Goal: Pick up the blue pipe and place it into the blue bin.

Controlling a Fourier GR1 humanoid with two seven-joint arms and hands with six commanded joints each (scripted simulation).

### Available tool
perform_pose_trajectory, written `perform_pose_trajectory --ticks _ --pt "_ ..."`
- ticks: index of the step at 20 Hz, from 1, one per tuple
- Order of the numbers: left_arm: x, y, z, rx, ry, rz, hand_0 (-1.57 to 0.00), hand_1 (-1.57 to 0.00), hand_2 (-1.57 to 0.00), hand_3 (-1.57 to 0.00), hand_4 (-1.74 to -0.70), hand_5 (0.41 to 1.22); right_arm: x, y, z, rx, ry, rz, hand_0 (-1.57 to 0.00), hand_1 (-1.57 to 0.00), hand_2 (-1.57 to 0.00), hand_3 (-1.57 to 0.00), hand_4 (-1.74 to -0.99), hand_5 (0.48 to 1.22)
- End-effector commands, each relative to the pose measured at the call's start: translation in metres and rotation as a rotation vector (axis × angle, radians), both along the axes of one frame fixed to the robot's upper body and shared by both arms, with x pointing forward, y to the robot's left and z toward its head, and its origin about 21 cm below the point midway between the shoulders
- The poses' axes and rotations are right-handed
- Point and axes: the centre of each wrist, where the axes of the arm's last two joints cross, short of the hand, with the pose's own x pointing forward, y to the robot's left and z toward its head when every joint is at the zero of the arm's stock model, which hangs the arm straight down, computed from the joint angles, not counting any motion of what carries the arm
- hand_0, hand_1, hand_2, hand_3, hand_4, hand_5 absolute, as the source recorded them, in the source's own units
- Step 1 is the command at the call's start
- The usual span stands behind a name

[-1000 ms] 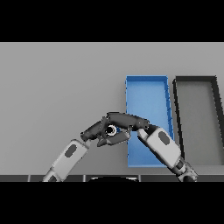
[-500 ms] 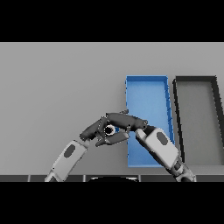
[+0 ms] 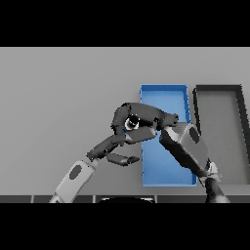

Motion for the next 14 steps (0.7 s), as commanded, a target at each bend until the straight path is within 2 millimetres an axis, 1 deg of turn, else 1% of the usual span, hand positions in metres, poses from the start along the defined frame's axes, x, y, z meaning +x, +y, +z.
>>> perform_pose_trajectory --ticks 1,2,3,4,5,6,8,9,10,11,12,14 --pt "-0.001 -0.004 0.001 0.000 -0.007 -0.002 0.00 0.00 0.00 0.00 -0.93 0.491 0.007 -0.002 0.015 0.017 -0.028 -0.006 -1.57 -1.57 -1.57 -1.57 -1.495 1.221" --pt "-0.003 -0.002 -0.001 0.009 -0.005 0.002 0.00 0.00 0.00 0.00 -0.92 0.488 0.012 -0.001 0.024 0.035 -0.026 -0.012 -1.57 -1.57 -1.57 -1.57 -1.495 1.221" --pt "0.000 0.000 0.001 0.011 -0.013 0.006 0.00 0.00 0.00 0.00 -0.92 0.487 0.018 -0.004 0.034 0.051 -0.030 -0.068 -1.57 -1.57 -1.57 -1.57 -1.495 1.221" --pt "0.005 -0.003 0.002 0.021 -0.009 0.011 0.00 0.00 0.00 0.00 -0.92 0.486 0.025 -0.007 0.043 0.056 -0.034 -0.125 -1.57 -1.57 -1.57 -1.57 -1.496 1.221" --pt "0.003 0.002 0.002 0.011 -0.018 0.007 0.00 0.00 0.00 0.00 -0.91 0.486 0.031 -0.013 0.052 0.083 -0.039 -0.197 -1.57 -1.57 -1.57 -1.57 -1.496 1.221" --pt "0.003 0.000 0.003 0.012 -0.027 0.005 0.00 0.00 0.00 0.00 -0.90 0.487 0.038 -0.018 0.057 0.085 -0.038 -0.261 -1.57 -1.57 -1.57 -1.57 -1.497 1.221" --pt "-0.002 0.001 0.002 0.024 -0.018 0.010 0.00 0.00 0.00 0.00 -0.89 0.486 0.057 -0.034 0.061 0.054 -0.035 -0.372 -1.57 -1.57 -1.57 -1.57 -1.498 1.221" --pt "-0.001 0.002 0.005 0.027 -0.021 0.015 0.00 0.00 0.00 0.00 -0.89 0.485 0.068 -0.046 0.058 0.043 -0.018 -0.426 -1.57 -1.57 -1.57 -1.57 -1.498 1.221" --pt "0.001 0.003 0.003 0.028 -0.012 0.012 0.00 0.00 0.00 0.00 -0.89 0.484 0.074 -0.052 0.053 0.035 0.010 -0.467 -1.57 -1.57 -1.57 -1.57 -1.498 1.221" --pt "0.001 0.003 0.004 0.023 -0.009 0.016 0.00 0.00 0.00 0.00 -0.89 0.483 0.082 -0.063 0.047 0.014 0.039 -0.516 -1.57 -1.57 -1.57 -1.57 -1.498 1.221" --pt "0.004 0.005 0.005 0.025 -0.015 0.020 0.00 0.00 0.00 0.00 -0.89 0.482 0.089 -0.070 0.035 -0.005 0.077 -0.552 -1.57 -1.57 -1.57 -1.57 -1.498 1.221" --pt "0.005 0.007 0.005 0.030 -0.029 0.024 0.00 0.00 0.00 0.00 -0.88 0.482 0.104 -0.092 0.005 -0.050 0.162 -0.644 -1.57 -1.57 -1.57 -1.57 -1.499 1.221"
